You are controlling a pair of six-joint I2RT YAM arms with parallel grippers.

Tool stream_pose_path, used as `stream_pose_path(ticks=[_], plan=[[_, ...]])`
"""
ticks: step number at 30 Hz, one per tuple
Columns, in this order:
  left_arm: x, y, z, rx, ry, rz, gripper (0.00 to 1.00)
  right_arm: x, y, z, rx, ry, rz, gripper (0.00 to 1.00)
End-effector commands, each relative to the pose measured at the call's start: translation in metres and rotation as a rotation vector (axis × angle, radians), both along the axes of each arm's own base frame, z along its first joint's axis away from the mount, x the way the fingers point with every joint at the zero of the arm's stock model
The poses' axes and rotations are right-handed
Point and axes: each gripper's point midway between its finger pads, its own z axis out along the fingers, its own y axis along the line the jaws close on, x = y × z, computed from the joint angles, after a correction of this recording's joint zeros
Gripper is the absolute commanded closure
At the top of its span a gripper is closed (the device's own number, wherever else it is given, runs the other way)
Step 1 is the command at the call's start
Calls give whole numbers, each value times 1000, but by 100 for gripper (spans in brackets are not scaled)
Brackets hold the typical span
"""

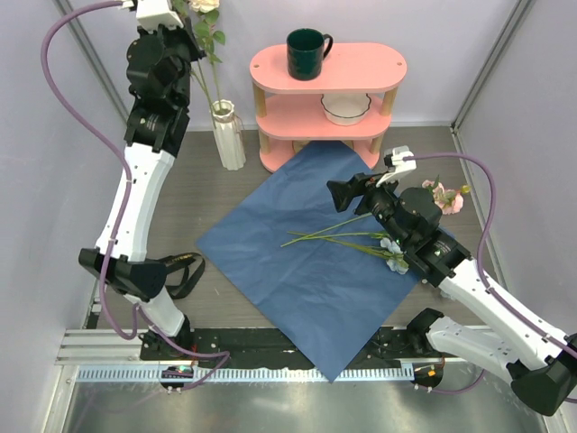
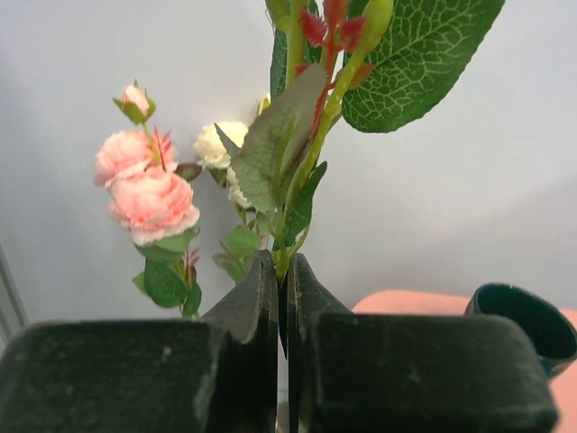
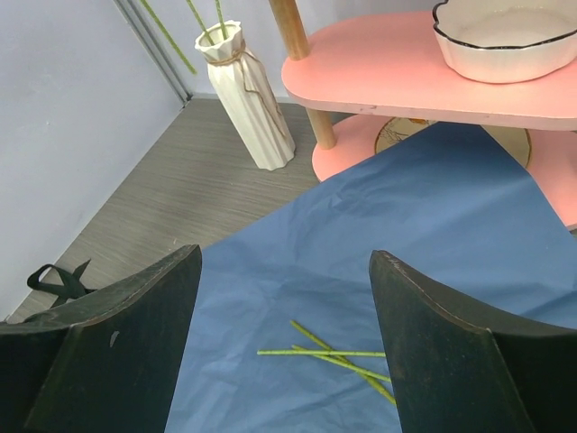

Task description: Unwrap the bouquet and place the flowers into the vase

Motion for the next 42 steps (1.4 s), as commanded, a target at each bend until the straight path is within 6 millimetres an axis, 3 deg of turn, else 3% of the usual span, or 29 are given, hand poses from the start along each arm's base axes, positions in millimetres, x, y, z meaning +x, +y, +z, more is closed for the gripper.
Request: stream_pose_path(ticks=[1, 9, 16, 26, 42], plan=[[-17, 12, 66, -29, -203, 42, 100, -4, -9, 24, 18, -56, -25, 19], [-9, 11, 76, -51, -249, 36, 100, -2, -9, 24, 9, -55, -30, 19], [6, 4, 66, -53, -240, 20, 100, -1, -6, 25, 13, -50, -22, 20], [40, -10, 23, -28, -155, 2, 100, -2, -8, 20, 10, -44, -30, 19], [99, -36, -77, 11, -2, -45, 100, -1, -11, 13, -5, -37, -40, 19]])
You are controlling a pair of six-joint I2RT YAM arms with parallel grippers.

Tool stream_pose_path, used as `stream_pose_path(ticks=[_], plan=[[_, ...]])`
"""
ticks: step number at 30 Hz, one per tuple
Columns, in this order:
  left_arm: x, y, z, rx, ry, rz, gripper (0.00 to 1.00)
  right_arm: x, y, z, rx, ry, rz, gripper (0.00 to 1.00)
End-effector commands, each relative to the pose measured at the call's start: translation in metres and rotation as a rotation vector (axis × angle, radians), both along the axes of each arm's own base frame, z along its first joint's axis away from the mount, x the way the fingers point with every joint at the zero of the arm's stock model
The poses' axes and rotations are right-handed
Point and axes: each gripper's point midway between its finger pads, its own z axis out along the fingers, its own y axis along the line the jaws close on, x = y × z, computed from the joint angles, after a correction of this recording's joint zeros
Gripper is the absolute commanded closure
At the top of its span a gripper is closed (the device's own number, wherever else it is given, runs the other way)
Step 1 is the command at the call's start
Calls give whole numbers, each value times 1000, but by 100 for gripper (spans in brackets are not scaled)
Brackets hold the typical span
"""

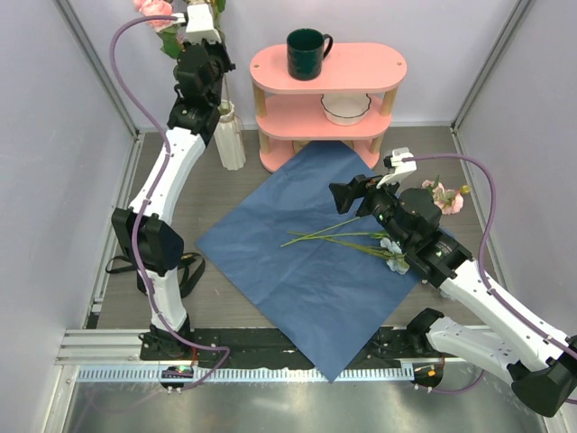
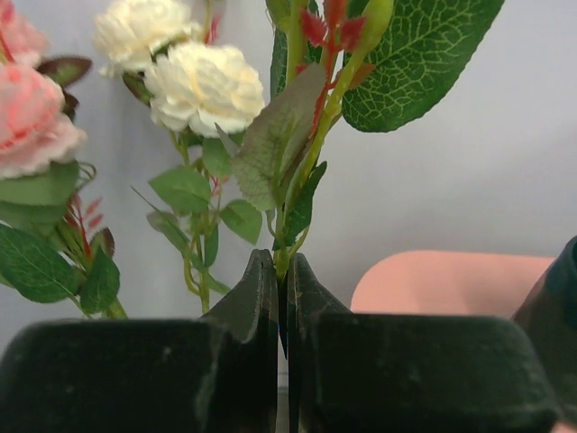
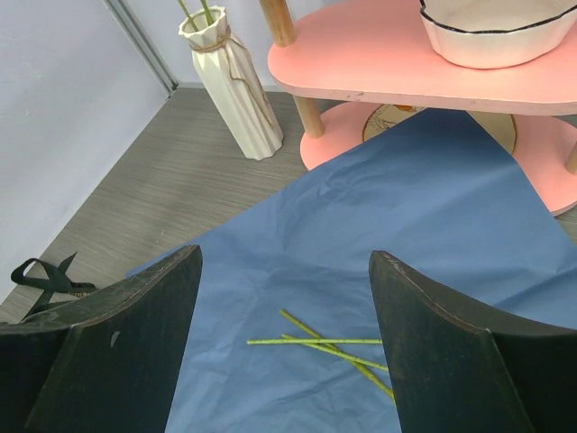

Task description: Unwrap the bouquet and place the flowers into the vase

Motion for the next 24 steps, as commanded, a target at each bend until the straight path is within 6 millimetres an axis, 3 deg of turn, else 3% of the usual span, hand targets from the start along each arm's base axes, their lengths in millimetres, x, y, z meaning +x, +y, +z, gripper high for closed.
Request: stream_pose_path(ticks=[1, 9, 12, 19, 22, 24], plan=[[6, -2, 2, -23, -59, -10, 100, 0, -5, 20, 23, -61, -20, 19], [26, -9, -42, 16, 18, -14, 99, -1, -6, 11, 1, -36, -21, 19], [28, -6, -50, 11, 36, -3, 92, -1, -6, 10, 3, -34, -20, 20], [18, -9, -53, 40, 64, -34, 42, -4, -3, 13, 25, -27, -3, 20], [-2, -8, -45, 9, 70, -57, 30, -6, -1, 16, 47, -23, 10, 20], [-13, -8, -43, -15, 79, -79, 27, -7, 0, 16, 58, -17, 14, 20]])
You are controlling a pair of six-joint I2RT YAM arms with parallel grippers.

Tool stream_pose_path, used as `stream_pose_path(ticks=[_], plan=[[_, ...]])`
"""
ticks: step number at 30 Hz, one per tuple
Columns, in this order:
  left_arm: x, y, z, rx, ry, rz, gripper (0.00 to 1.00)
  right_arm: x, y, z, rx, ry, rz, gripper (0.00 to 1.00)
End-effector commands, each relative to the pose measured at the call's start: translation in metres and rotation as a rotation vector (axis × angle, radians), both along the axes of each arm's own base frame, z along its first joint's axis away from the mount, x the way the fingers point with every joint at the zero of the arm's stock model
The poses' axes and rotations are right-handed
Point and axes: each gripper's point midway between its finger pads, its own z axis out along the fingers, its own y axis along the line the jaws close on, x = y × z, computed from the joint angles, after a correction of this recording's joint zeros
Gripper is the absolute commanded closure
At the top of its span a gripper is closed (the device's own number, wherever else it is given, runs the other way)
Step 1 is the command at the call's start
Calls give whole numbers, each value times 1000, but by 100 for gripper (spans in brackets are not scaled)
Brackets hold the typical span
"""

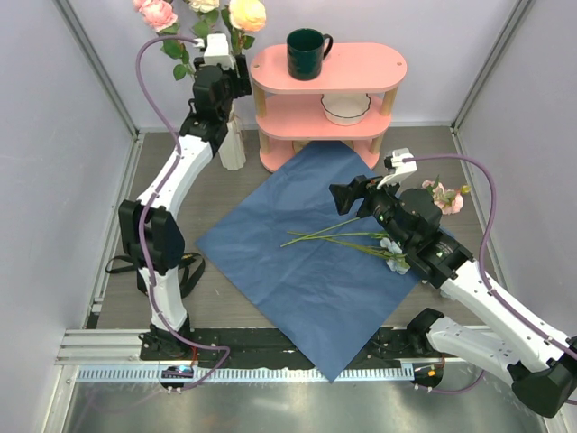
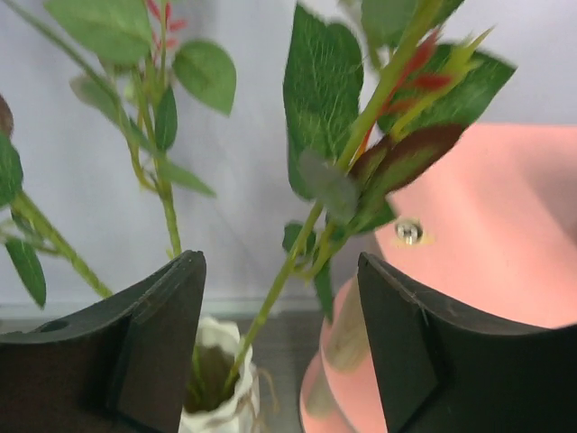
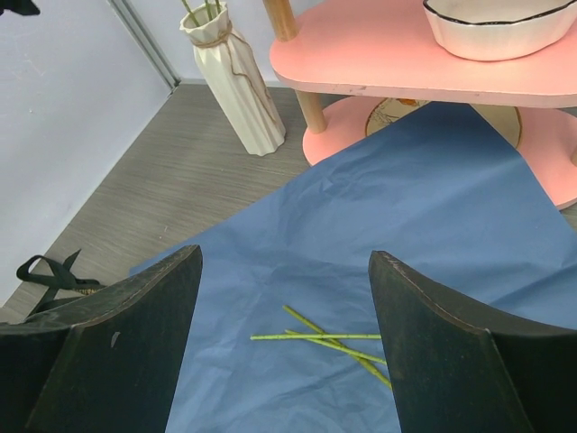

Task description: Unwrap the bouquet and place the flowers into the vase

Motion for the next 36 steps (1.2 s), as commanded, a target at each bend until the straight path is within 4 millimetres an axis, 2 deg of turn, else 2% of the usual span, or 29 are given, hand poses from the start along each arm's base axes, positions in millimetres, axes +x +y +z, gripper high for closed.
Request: stream_pose_path(ticks=[1, 2, 3, 4, 5, 6, 7, 8, 9, 10, 11, 12, 13, 14, 15, 16, 17, 18, 20, 21, 23, 24, 25, 27, 28, 30, 36], plan=[[-45, 6, 51, -107, -59, -49, 26, -6, 2, 18, 59, -28, 20, 20], [-59, 8, 64, -133, -68, -57, 25, -5, 2, 18, 65, -21, 18, 20], [-67, 10, 65, -157, -56, -58, 24, -5, 3, 17, 66, -15, 17, 20], [-74, 10, 54, -173, -6, -60, 23, -4, 3, 16, 79, -2, 11, 20], [-91, 14, 65, -217, -5, -66, 23, -2, 5, 12, 80, 13, 7, 20], [-99, 15, 63, -243, 15, -64, 23, 0, 6, 8, 77, 29, 3, 20], [-106, 15, 43, -253, 74, -64, 21, 2, 7, 6, 89, 47, -5, 20], [-126, 17, 58, -315, 56, -85, 21, 6, 9, -2, 84, 74, -17, 20], [-134, 14, 54, -329, 70, -110, 20, 9, 10, -7, 88, 95, -28, 20], [-142, 13, 37, -335, 113, -132, 20, 12, 10, -11, 92, 115, -48, 20], [-152, 7, 34, -353, 133, -176, 20, 18, 5, -17, 123, 146, -104, 20], [-169, 6, 43, -385, 125, -208, 20, 24, 5, -28, 119, 186, -141, 21], [-175, 5, 24, -391, 178, -217, 20, 29, 3, -35, 121, 212, -175, 21], [-185, -3, 19, -392, 206, -278, 19, 34, -1, -41, 156, 248, -230, 21], [-197, -4, 22, -395, 206, -306, 19, 41, -7, -61, 120, 303, -301, 22], [-204, -5, 4, -387, 265, -310, 19, 46, -11, -62, 134, 321, -342, 23], [-210, -6, -3, -381, 290, -328, 19, 51, -18, -68, 136, 343, -388, 24], [-220, -11, -21, -369, 355, -360, 19, 56, -23, -81, 136, 397, -440, 25], [-236, -18, -30, -361, 398, -428, 19, 63, -33, -95, 156, 459, -500, 26], [-249, -30, -45, -360, 464, -508, 19, 69, -51, -104, 215, 523, -560, 28], [-263, -41, -58, -364, 527, -585, 19, 77, -67, -131, 257, 628, -619, 30], [-275, -51, -69, -373, 582, -669, 16, 82, -88, -143, 299, 676, -682, 32], [-279, -56, -76, -374, 609, -703, 14, 84, -93, -159, 314, 731, -703, 33], [-286, -63, -94, -368, 672, -762, 14, 88, -117, -177, 335, 774, -775, 36], [-286, -65, -105, -357, 707, -776, 14, 90, -121, -189, 336, 806, -797, 38], [-288, -65, -117, -350, 760, -775, 17, 95, -131, -200, 337, 829, -830, 40], [-290, -72, -139, -370, 789, -824, 19, 104, -133, -236, 334, 925, -848, 43]])
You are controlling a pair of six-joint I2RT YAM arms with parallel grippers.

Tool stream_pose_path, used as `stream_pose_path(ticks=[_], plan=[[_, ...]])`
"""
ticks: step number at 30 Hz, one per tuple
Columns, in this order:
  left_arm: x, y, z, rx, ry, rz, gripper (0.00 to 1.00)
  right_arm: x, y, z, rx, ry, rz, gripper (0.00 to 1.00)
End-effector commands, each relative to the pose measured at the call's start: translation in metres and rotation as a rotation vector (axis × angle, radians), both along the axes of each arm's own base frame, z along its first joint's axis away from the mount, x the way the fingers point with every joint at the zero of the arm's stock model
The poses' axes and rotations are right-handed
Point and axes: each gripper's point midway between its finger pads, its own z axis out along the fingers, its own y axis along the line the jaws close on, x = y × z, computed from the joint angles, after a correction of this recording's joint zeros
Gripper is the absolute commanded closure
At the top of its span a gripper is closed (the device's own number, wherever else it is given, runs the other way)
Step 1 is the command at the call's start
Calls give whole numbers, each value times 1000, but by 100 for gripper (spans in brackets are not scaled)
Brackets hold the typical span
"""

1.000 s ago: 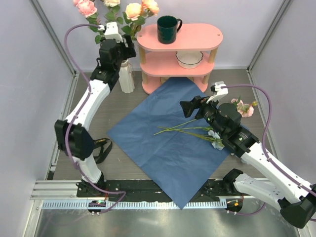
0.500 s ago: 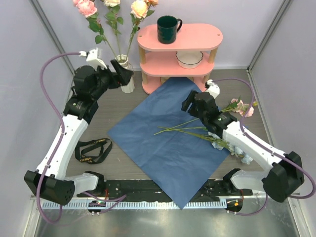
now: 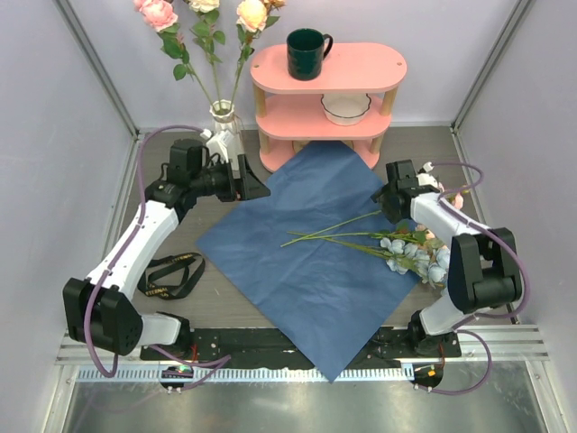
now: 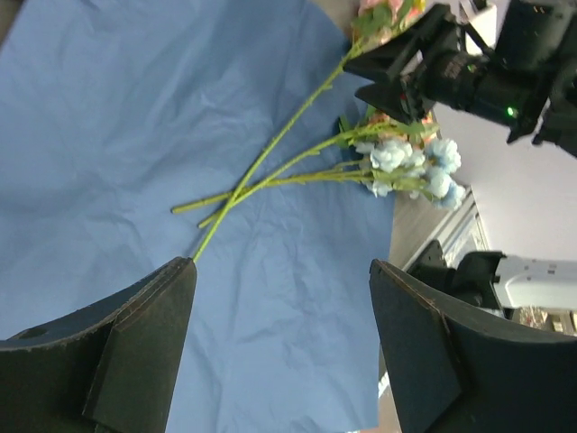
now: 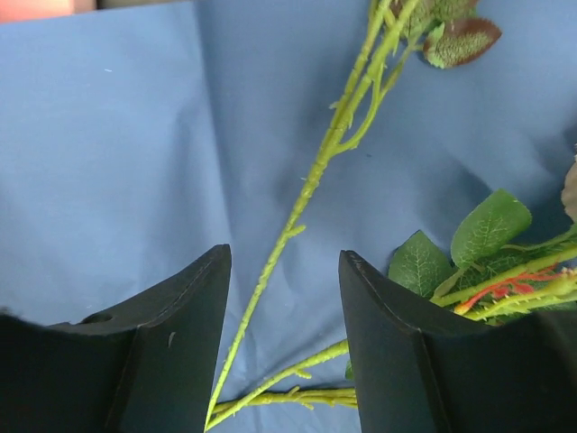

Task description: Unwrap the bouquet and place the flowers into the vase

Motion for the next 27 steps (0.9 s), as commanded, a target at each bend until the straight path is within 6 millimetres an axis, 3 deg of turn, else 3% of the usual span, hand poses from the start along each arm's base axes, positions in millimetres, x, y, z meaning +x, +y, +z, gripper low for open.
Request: stream_pose_path(ticks=[1, 3, 6, 12, 15, 19, 20, 22, 23, 26, 27], plan=[[-11, -8, -6, -43, -17, -84, 19, 13, 6, -6, 74, 7, -25, 44], [-8, -1, -24, 9, 0, -52, 20, 16, 8, -16, 89, 21, -33, 45], [-11, 6, -34, 55, 16, -39, 22, 19, 8, -27, 92, 35, -52, 48], [-12, 5, -31, 33, -4, -33, 23, 30, 16, -41, 139, 40, -60, 57], [-13, 4, -31, 27, 1, -35, 23, 32, 18, -43, 149, 42, -64, 67], [-14, 3, -31, 21, 2, -41, 23, 31, 6, -25, 98, -1, -90, 93], [-14, 3, -31, 21, 2, -39, 23, 30, 2, -12, 81, -25, -96, 99], [-14, 3, -30, 18, -2, -40, 23, 28, -11, 6, 25, -63, -124, 99], [-14, 3, -30, 18, 0, -41, 23, 26, -14, 26, 17, -110, -130, 99], [-14, 2, -31, 16, 1, -44, 23, 21, -28, 62, -39, -211, -150, 99], [-14, 2, -30, 15, -1, -45, 23, 18, -31, 88, -38, -288, -149, 99]])
